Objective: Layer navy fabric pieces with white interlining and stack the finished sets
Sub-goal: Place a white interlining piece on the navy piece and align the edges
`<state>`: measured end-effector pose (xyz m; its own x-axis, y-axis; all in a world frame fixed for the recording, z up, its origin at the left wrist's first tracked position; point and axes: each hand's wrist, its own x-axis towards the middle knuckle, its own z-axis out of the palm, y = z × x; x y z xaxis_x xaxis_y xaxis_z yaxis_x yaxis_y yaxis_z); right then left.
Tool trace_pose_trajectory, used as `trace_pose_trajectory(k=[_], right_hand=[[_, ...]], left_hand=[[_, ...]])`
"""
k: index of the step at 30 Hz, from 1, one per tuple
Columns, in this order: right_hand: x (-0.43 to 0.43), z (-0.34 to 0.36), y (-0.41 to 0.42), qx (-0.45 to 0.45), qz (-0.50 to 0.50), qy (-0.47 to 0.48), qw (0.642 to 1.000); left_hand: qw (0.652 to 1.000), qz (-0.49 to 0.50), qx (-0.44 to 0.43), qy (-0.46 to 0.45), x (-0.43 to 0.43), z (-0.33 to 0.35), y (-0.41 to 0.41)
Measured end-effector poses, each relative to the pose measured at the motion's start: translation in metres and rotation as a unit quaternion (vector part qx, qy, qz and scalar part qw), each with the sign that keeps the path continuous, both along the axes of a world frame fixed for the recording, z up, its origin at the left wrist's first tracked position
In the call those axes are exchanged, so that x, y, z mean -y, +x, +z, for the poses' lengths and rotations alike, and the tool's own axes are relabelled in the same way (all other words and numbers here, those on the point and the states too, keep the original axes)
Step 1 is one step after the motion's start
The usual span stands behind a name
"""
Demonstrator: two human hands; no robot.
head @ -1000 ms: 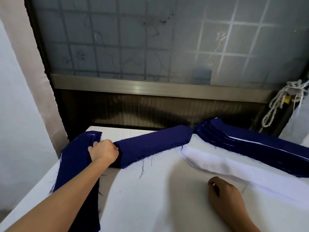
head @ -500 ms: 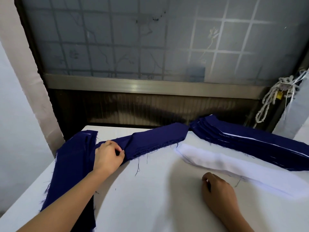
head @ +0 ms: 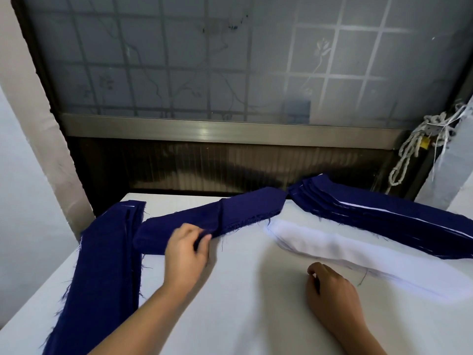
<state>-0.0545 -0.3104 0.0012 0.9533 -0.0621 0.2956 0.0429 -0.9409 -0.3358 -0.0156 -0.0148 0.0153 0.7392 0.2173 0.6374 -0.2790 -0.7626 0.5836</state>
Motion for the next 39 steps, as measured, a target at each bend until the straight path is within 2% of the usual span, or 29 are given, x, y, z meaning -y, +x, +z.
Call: trace_pose_trajectory(k=[3,7,10,12,14,16,20,22,25,31,34,36,39], right_hand=[[0.000,0.000,-0.002,0.038,0.020,0.013,0.999],[0.005,-0.002,-0.002,0.102,0.087,-0.040,0.990],[0.011,-0.004,0.001,0.130,0.136,-0.091,0.978],[0.012,-0.005,0.003,0.157,0.167,-0.102,0.968],[0.014,-0.005,0.005,0.166,0.183,-0.098,0.964],[0.015,-0.007,0.006,0.167,0.178,-0.078,0.967],[0.014,-0.009,0.008,0.229,0.119,-0.072,0.964],[0.015,-0.012,0.008,0.250,0.092,-0.084,0.960],[0.022,-0.010,0.006,0.254,0.049,-0.090,0.962],[0.068,-0.009,-0.003,0.274,-0.062,-0.063,0.958],[0.088,0.000,-0.010,0.259,-0.128,-0.005,0.957],[0.090,0.005,-0.013,0.212,-0.177,0.046,0.960],[0.086,0.004,-0.013,0.164,-0.219,0.074,0.959]], left_hand=[[0.983,-0.151,0.013,0.106,0.040,-0.003,-0.024],[0.913,-0.305,0.056,0.263,0.094,-0.007,-0.051],[0.874,-0.328,0.099,0.344,0.118,-0.007,-0.070],[0.869,-0.313,0.120,0.365,0.122,-0.005,-0.078],[0.879,-0.295,0.148,0.344,0.114,0.000,-0.080],[0.901,-0.284,0.175,0.279,0.095,0.005,-0.074],[0.968,-0.173,0.178,0.029,0.047,0.022,-0.054],[0.984,-0.066,0.143,-0.088,0.024,0.026,-0.038],[0.979,0.034,0.040,-0.196,-0.003,0.019,-0.020],[0.978,0.089,-0.040,-0.186,-0.020,-0.018,-0.013],[0.980,0.081,-0.086,-0.159,-0.021,-0.025,-0.009],[0.981,0.069,-0.133,-0.122,-0.020,-0.027,-0.007],[0.980,0.083,-0.180,-0.025,-0.018,-0.028,-0.007]])
